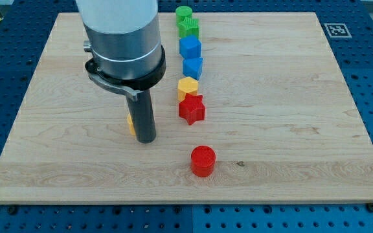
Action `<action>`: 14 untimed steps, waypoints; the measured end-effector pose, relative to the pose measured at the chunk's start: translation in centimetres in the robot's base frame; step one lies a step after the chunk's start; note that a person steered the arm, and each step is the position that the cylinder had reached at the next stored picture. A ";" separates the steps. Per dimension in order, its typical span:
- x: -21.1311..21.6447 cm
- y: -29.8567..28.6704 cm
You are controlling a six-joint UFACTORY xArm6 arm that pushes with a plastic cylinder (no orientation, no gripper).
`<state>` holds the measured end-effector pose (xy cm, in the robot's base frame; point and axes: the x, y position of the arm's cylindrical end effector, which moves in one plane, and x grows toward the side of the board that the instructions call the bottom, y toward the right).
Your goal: Push the red star horizontally to the yellow heart
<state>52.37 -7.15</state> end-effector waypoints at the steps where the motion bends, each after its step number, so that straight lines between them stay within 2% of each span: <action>1: 0.0 2.7; 2: -0.1 6.3; 4: -0.5 4.6; 6: -3.7 4.4; 10: -5.1 2.3; 12: -6.2 10.5; 14: -8.9 10.1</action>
<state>43.51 2.91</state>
